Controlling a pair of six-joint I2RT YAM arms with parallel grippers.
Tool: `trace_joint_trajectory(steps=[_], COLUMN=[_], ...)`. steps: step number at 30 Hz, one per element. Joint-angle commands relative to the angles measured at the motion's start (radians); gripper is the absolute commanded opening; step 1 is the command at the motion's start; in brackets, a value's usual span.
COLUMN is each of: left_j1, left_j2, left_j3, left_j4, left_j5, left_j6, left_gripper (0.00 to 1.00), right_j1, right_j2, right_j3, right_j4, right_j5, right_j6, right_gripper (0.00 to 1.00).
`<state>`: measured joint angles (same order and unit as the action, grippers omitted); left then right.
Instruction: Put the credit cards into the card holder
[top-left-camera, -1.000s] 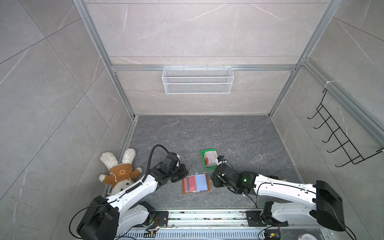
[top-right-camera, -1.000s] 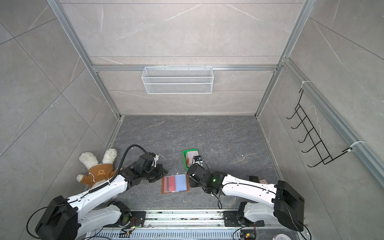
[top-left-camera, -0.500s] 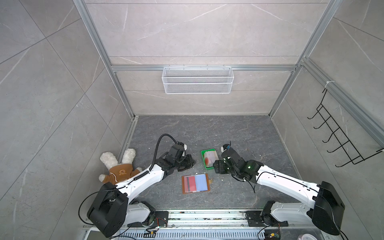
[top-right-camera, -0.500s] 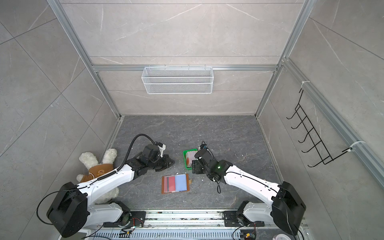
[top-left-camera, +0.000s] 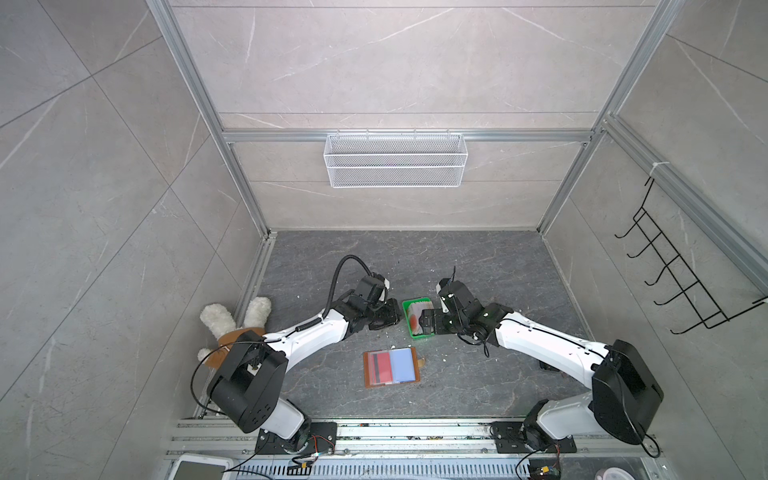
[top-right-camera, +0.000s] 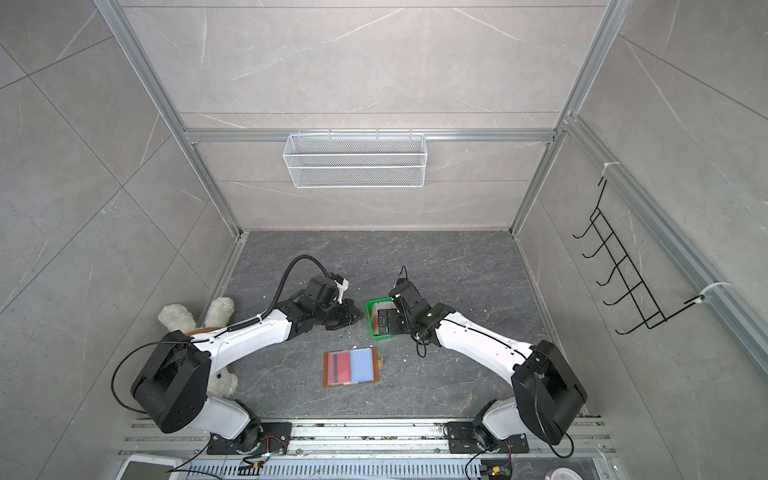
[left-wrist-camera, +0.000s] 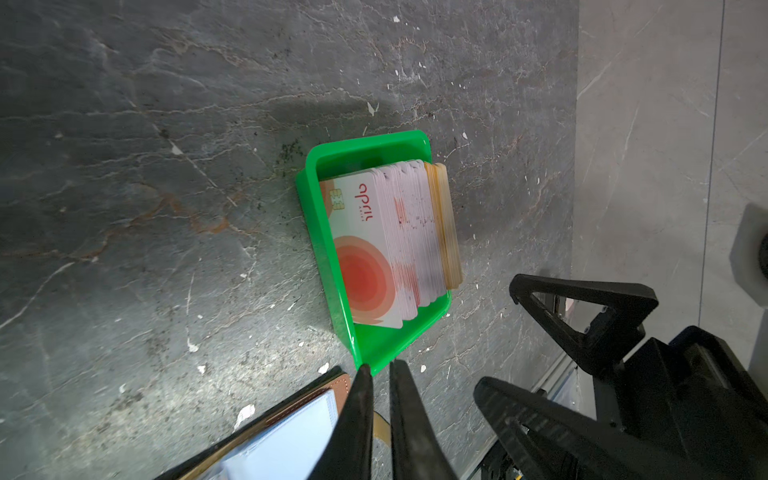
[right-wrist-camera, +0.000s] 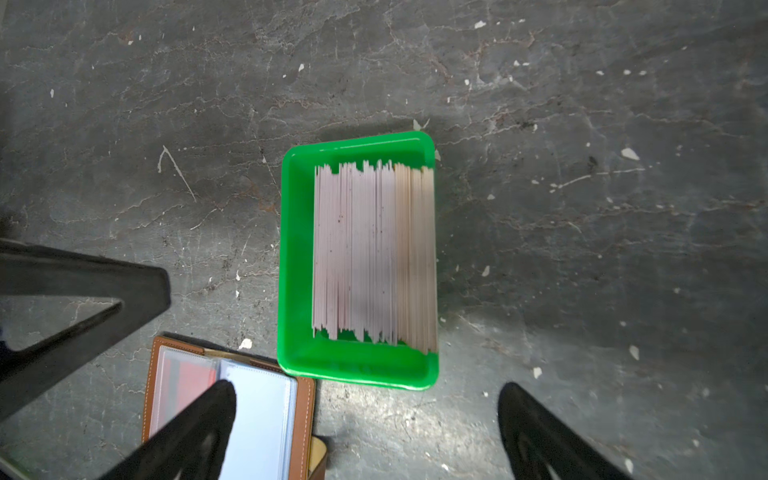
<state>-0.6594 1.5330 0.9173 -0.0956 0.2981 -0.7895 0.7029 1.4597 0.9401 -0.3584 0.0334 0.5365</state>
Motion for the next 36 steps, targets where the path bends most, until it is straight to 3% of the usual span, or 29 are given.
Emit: trace_joint_trajectory(steps=[1,16,36], left_j1=[-0.007,-0.008,-0.007], left_j2=[0.041,0.206,0.300], left_j3=[0.052,0.156,0.198], left_j4=[0.033,0.026,-0.001], left_j5=[0.029,0.039,0.028], left_j6=[0.038,0.052,0.034], left_gripper=[0.14,0.12,0.00], right_j1=[-0.011,-0.045,-0.047], right_j2=[0.041,0.178,0.267], right_j3=[0.037,0.091,0.123], right_j4=[0.019,0.044,0.035], right_j5=[-0.026,-0.063,-0.047], right_j6=[-0.034,-0.060,-0.096], right_gripper=[1.00,1.00,1.00])
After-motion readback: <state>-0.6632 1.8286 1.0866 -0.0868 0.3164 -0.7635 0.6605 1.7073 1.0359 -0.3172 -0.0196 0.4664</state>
